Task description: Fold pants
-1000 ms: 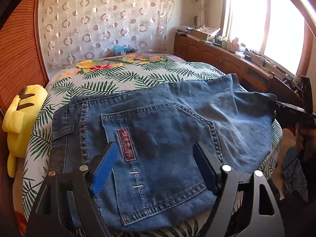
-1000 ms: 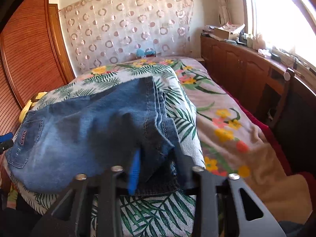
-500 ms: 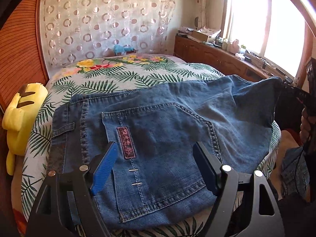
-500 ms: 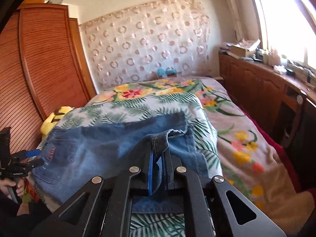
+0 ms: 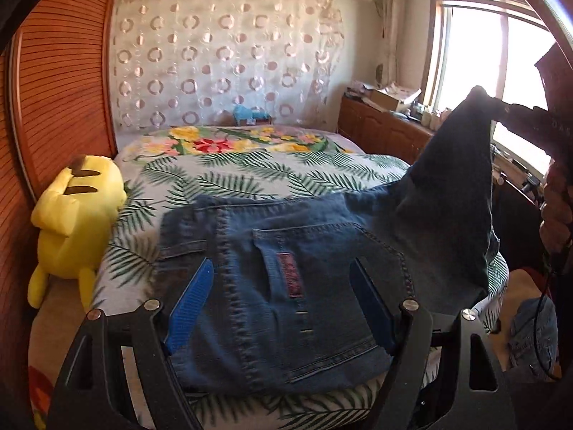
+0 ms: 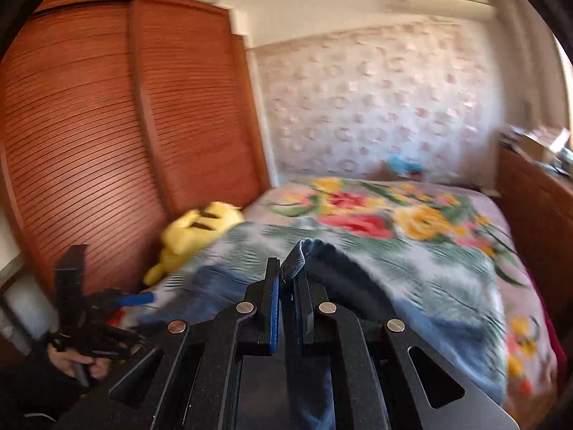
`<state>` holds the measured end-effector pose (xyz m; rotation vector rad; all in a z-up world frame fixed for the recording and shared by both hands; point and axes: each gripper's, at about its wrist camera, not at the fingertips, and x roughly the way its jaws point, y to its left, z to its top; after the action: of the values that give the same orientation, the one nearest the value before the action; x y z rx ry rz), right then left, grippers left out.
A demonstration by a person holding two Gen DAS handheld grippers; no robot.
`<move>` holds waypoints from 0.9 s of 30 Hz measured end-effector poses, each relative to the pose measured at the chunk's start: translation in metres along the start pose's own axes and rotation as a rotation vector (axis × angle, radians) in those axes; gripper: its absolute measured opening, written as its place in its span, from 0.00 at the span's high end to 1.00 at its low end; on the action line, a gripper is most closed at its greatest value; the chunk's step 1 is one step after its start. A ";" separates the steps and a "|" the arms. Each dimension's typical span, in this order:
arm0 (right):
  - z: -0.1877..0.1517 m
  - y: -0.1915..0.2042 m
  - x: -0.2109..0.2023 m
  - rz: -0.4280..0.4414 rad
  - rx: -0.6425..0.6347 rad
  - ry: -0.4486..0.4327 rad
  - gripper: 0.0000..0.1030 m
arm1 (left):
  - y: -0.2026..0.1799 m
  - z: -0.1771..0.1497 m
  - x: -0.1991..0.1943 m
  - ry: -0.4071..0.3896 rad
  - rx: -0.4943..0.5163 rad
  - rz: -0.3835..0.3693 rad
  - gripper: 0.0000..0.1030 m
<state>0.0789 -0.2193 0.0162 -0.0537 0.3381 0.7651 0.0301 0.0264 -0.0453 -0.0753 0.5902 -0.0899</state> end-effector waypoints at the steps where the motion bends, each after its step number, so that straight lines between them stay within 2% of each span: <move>1: 0.003 0.008 0.007 0.023 -0.016 0.010 0.94 | 0.003 0.000 -0.003 -0.005 -0.004 0.005 0.23; 5: 0.009 0.025 0.032 0.074 -0.035 0.051 0.94 | 0.015 -0.002 -0.007 -0.009 -0.022 0.017 0.23; 7: 0.010 0.022 0.046 0.054 -0.055 0.081 0.92 | 0.016 -0.003 -0.006 -0.007 -0.024 0.015 0.23; 12: 0.010 0.009 0.070 0.017 -0.062 0.142 0.69 | 0.013 -0.006 -0.001 0.004 -0.025 -0.001 0.23; 13: 0.011 0.009 0.070 0.022 -0.064 0.150 0.60 | 0.010 -0.007 0.002 0.008 -0.021 -0.005 0.23; 14: 0.011 0.010 0.070 0.034 -0.060 0.157 0.54 | 0.008 -0.007 0.004 0.012 -0.019 -0.010 0.23; 19: 0.009 0.015 0.055 -0.007 -0.037 0.167 0.53 | -0.002 -0.009 0.012 0.033 0.001 -0.034 0.23; 27: -0.018 0.002 0.052 -0.120 0.006 0.222 0.52 | -0.020 -0.014 0.038 0.070 0.026 -0.080 0.23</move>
<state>0.1073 -0.1865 -0.0173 -0.1527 0.5433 0.6402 0.0526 0.0021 -0.0766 -0.0703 0.6555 -0.1784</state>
